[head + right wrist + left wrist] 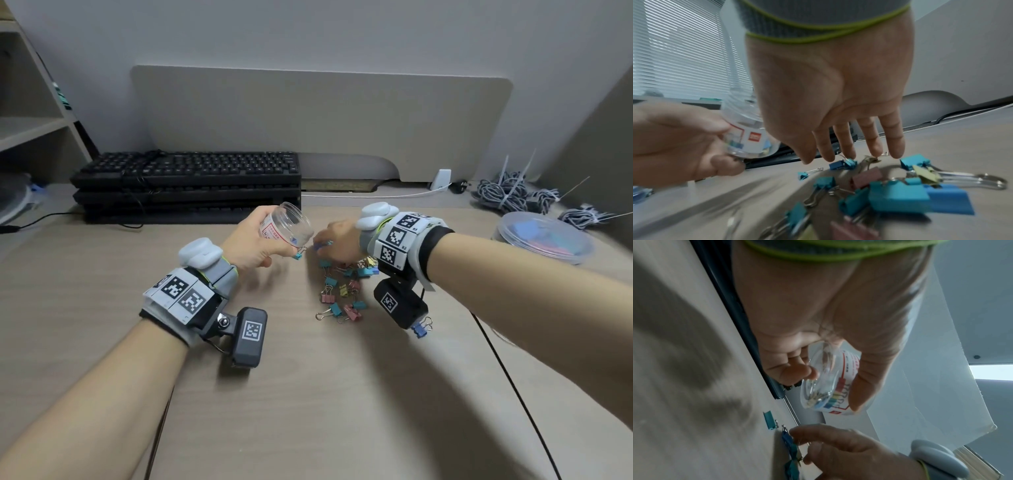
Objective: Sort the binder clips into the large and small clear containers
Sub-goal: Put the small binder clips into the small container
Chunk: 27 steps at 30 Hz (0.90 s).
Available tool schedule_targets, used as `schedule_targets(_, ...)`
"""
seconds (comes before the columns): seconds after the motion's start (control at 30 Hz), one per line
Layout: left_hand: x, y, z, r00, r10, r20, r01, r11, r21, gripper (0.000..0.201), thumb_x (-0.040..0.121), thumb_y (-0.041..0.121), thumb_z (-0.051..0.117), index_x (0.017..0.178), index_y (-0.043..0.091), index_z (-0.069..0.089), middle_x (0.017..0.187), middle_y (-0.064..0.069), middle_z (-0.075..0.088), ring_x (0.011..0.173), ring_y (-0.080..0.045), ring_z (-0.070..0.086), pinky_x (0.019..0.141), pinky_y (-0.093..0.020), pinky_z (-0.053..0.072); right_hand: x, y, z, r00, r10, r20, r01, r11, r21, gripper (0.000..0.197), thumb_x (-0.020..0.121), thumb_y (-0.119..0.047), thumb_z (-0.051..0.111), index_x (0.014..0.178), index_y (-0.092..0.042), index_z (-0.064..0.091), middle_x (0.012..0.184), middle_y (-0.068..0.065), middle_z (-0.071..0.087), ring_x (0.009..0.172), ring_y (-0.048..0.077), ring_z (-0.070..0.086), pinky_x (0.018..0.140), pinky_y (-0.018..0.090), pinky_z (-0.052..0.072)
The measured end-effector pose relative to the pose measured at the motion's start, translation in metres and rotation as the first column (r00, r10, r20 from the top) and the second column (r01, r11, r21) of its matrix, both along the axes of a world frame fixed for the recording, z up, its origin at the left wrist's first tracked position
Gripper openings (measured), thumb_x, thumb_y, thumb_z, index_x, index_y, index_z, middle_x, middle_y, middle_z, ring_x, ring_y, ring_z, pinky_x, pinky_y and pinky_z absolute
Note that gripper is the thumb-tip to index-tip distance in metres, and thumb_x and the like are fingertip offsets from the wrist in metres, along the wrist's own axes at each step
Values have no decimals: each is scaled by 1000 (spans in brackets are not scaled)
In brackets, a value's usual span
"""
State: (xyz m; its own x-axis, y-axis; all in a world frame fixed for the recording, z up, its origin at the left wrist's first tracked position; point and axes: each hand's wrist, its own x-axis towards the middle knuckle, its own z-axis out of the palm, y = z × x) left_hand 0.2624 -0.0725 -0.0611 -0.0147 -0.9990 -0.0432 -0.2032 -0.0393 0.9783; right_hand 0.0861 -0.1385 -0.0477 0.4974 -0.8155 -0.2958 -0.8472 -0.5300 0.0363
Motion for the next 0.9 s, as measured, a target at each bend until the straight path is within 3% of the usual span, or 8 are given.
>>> schedule_targets(0.17,0,1,1,1000,11,5,-11,1000,-3,76,52,10,76,123,22,51,84,-2,55,65,-14,44,53,-28,29,-12,13,-2,997,30,-70,-29,999,16,34,99,-26,41,124,-14,61,124,7,60,113,31,57,83,27,39)
schedule_targets(0.27,-1,2,1,1000,-6,11,6,1000,1,73,56,7,77,122,23,50,84,-2,57,64,-13,45,51,-27,30,-30,20,3,1000,-28,12,28,999,26,30,98,-28,44,116,-18,66,110,4,62,97,27,57,75,29,40)
schedule_targets(0.37,-4,2,-1,999,-28,22,28,1000,6,71,60,4,78,122,23,50,86,-4,56,65,-14,45,50,-26,30,-50,20,4,990,-89,110,85,996,41,25,94,-38,52,107,-23,68,108,0,66,94,24,60,80,34,49)
schedule_targets(0.5,-6,1,-4,999,-35,42,35,999,1,65,72,-5,76,125,20,48,89,-6,53,66,-14,43,51,-28,29,-68,17,2,965,-212,156,213,977,16,74,62,-77,44,113,-27,62,114,0,66,100,25,62,90,43,52)
schedule_targets(0.57,-6,1,-6,998,-33,58,33,999,-1,63,75,-8,72,126,19,48,88,-4,53,67,-14,43,52,-28,29,-76,13,-1,958,-260,122,261,965,11,91,56,-82,43,126,-25,53,122,3,62,106,28,61,93,45,51)
schedule_targets(0.67,-7,0,-8,997,-37,64,37,999,-4,63,75,-9,72,126,19,48,89,-4,53,67,-16,42,53,-28,28,-81,15,-3,957,-283,67,283,959,13,82,67,-76,60,126,-20,50,119,6,62,101,29,61,89,43,53)
schedule_targets(0.8,-6,0,-8,997,-51,63,51,999,0,65,75,-8,73,128,19,48,94,-5,53,71,-17,43,53,-28,30,-77,24,-2,971,-239,3,239,971,-8,72,70,-62,72,119,-13,52,109,5,62,72,23,65,56,32,52)
schedule_targets(0.9,-8,2,-9,997,-75,32,75,997,1,73,68,-3,79,130,20,47,98,-4,53,75,-16,46,54,-29,32,-74,29,-4,963,-264,46,260,963,76,54,77,-41,75,117,-13,53,110,8,60,73,26,68,59,41,59)
